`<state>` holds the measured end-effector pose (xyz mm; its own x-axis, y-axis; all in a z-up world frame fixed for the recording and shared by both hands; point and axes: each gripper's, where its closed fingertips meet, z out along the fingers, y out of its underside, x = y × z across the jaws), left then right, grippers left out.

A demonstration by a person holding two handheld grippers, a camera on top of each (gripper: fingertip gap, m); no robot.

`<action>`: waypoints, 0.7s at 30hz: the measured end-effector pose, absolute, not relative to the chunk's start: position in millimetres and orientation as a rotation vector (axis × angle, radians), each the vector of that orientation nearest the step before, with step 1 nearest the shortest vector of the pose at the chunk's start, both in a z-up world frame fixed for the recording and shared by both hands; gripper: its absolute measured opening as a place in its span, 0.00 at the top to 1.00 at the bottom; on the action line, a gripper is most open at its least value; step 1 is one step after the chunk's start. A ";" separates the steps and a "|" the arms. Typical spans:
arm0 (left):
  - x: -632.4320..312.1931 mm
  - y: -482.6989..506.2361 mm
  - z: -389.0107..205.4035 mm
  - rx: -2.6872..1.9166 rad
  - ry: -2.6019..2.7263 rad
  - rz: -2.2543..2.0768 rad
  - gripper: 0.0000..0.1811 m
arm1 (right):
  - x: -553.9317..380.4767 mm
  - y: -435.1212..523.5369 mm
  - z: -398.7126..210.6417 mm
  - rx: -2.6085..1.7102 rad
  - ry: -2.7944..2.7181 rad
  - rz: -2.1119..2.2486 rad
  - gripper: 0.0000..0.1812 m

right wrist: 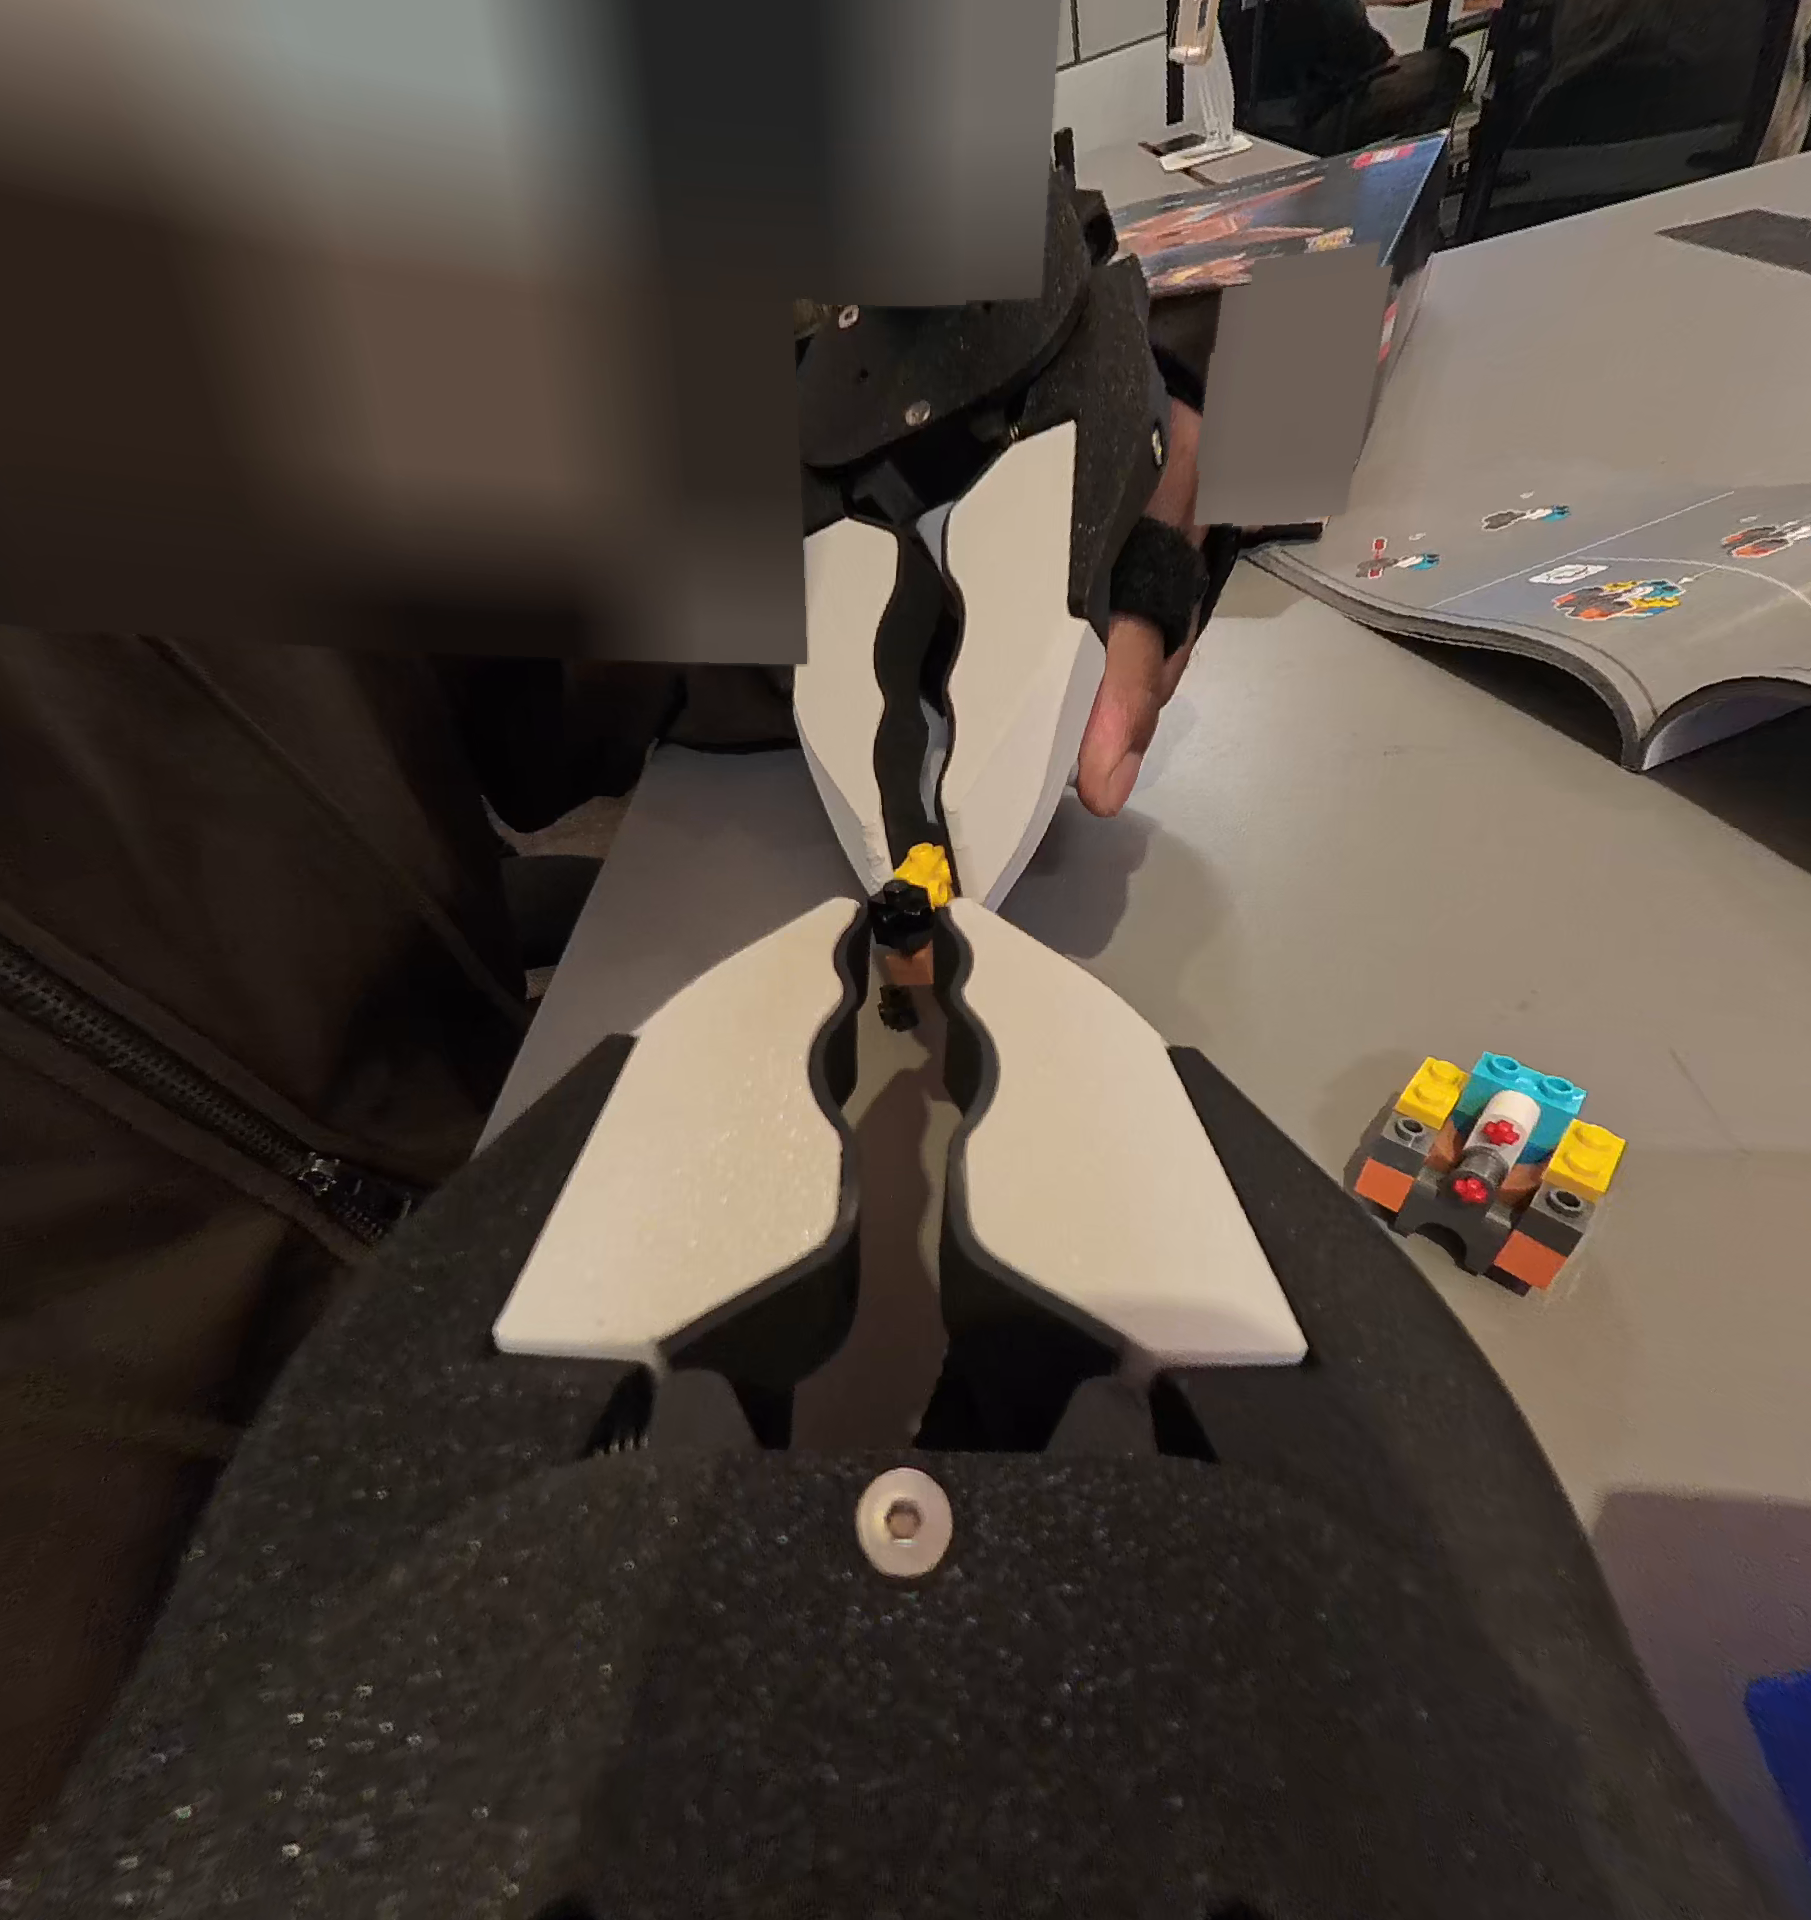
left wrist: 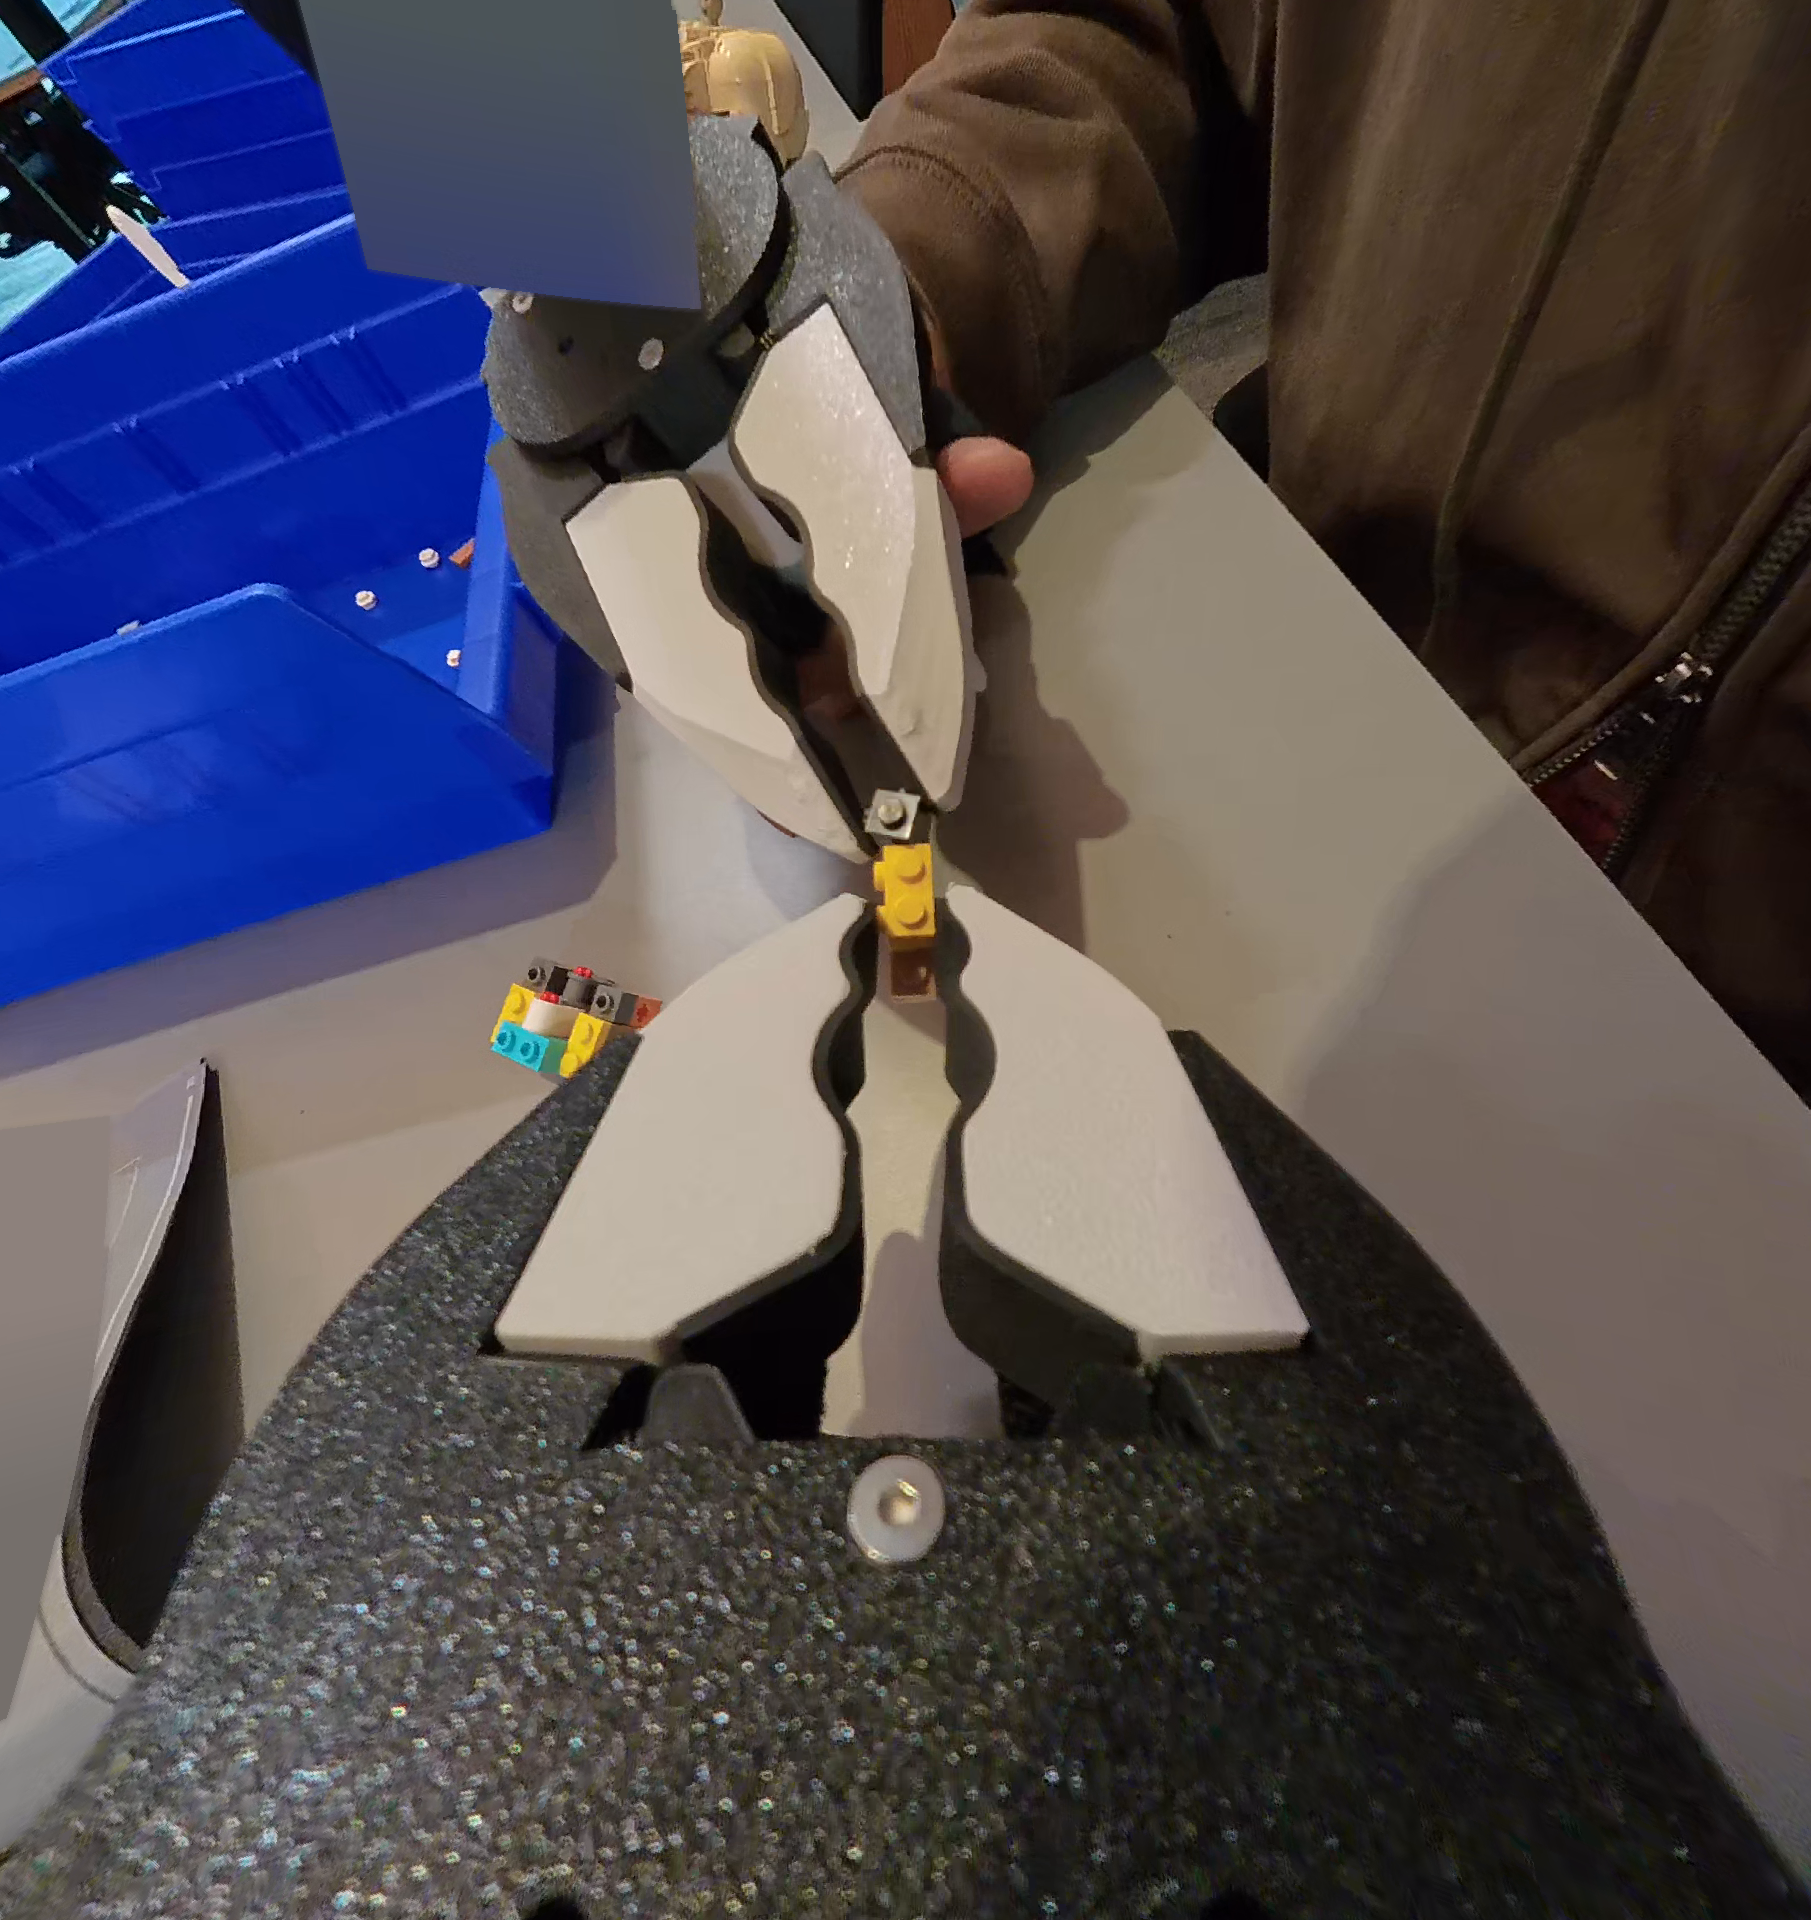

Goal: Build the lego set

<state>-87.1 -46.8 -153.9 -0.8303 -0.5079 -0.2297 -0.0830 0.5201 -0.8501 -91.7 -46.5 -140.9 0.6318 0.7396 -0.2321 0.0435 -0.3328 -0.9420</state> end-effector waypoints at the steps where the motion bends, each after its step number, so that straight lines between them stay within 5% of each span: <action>1: -87.3 -47.0 -154.3 -0.483 2.312 -1.257 0.95 | -91.4 -46.6 -141.3 -1.789 -0.637 0.809 0.94; 21: -91.2 -51.3 -160.2 -0.484 2.366 -1.259 0.94 | -94.4 -52.8 -149.3 -1.815 -0.764 0.726 0.94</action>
